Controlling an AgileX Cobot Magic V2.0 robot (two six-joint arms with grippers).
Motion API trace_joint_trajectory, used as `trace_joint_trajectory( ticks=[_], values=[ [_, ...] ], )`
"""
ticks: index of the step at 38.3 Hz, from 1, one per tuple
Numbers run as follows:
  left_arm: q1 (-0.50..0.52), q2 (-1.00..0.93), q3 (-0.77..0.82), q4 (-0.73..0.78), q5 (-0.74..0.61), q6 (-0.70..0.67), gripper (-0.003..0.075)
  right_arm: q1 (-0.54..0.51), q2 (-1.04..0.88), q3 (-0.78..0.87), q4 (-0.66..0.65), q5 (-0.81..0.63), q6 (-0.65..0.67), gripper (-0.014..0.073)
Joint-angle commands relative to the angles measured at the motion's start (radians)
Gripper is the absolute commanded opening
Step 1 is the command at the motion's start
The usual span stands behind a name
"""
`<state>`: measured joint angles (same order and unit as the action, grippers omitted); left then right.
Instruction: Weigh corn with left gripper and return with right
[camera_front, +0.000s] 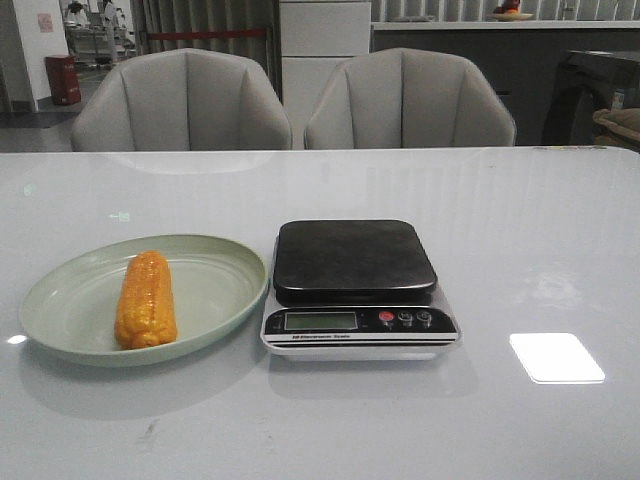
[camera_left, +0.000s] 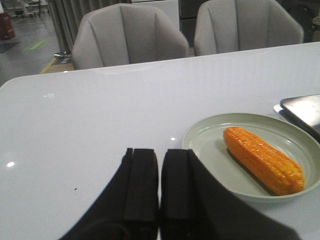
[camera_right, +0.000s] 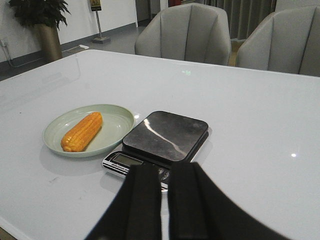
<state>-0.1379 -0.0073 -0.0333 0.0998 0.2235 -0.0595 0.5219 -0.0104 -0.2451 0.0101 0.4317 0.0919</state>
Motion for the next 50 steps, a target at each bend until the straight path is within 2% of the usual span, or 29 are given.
trace_joint_trajectory(
  ticks=[1, 6, 50],
  values=[
    [0.055, -0.021, 0.022, -0.046, -0.185, -0.01, 0.0114, -0.006, -0.01, -0.025, -0.01, -0.082, -0.008, 0.0208],
    [0.112, -0.021, 0.072, -0.1, -0.311, -0.054, 0.0114, -0.006, -0.01, -0.025, -0.01, -0.082, -0.008, 0.0208],
    [0.128, -0.021, 0.072, -0.1, -0.299, -0.064, 0.0114, -0.006, -0.01, -0.025, -0.01, -0.082, -0.008, 0.0208]
  ],
)
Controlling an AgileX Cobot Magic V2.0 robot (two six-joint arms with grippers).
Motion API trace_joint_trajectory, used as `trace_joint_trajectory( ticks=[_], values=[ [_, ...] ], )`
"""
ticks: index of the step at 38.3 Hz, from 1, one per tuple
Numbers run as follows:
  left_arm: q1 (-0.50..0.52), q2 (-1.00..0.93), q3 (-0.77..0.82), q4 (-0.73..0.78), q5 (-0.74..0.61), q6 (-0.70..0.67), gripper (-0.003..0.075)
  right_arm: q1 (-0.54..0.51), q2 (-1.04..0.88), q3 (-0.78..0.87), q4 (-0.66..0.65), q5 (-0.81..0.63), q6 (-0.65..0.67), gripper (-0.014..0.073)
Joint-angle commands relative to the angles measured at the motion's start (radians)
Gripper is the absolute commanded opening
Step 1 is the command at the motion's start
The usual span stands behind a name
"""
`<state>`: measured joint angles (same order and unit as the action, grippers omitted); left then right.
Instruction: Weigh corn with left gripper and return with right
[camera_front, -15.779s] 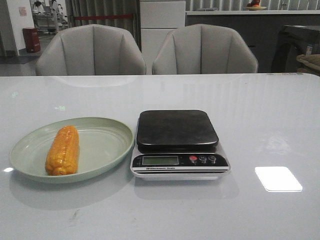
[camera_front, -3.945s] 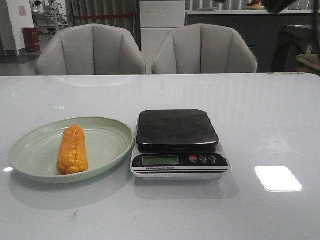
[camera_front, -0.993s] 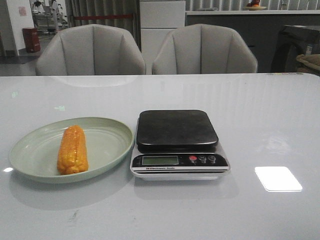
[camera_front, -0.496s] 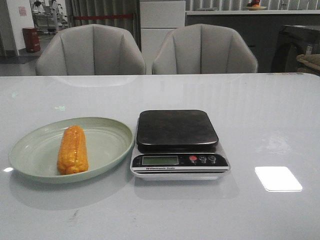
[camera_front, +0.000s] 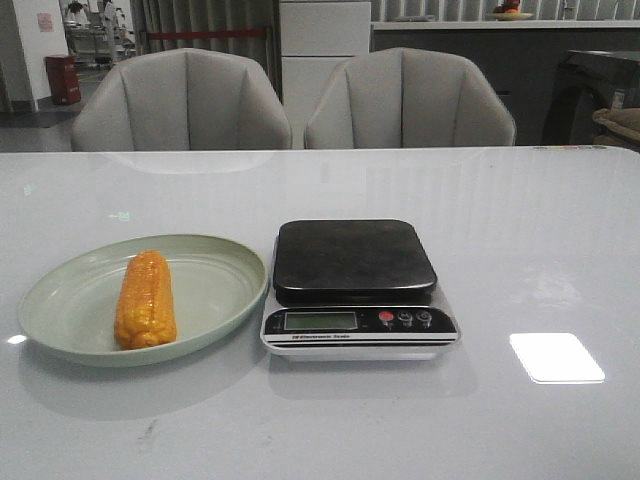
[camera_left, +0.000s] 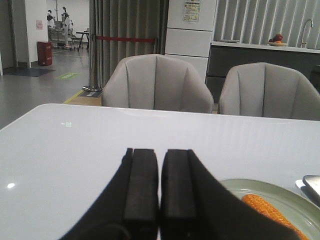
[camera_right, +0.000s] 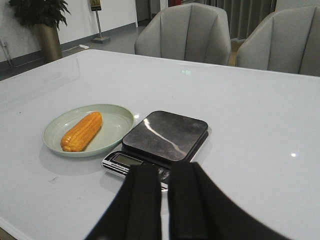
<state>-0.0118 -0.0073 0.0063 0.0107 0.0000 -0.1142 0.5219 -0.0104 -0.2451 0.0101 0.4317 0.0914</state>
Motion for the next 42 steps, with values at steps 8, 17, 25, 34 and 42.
trace_joint_trajectory(
  ticks=[8, 17, 25, 34, 42],
  values=[
    [0.002, -0.021, 0.032, -0.011, -0.076, -0.01, 0.0114, -0.137, -0.01, 0.033, -0.01, -0.146, -0.007, 0.0208],
    [0.002, -0.021, 0.032, -0.011, -0.076, -0.01, 0.0114, -0.384, -0.01, 0.203, -0.01, -0.416, -0.007, 0.0208],
    [0.002, -0.021, 0.032, -0.011, -0.076, -0.01, 0.0114, -0.481, -0.012, 0.28, -0.01, -0.538, -0.007, 0.0208],
    [0.002, -0.021, 0.032, -0.011, -0.076, -0.01, 0.0114, -0.497, -0.015, 0.281, -0.017, -0.535, -0.007, 0.0208],
    [0.002, -0.021, 0.032, -0.011, -0.076, -0.01, 0.0114, -0.497, -0.018, 0.281, -0.05, -0.531, -0.007, 0.0208]
  ],
)
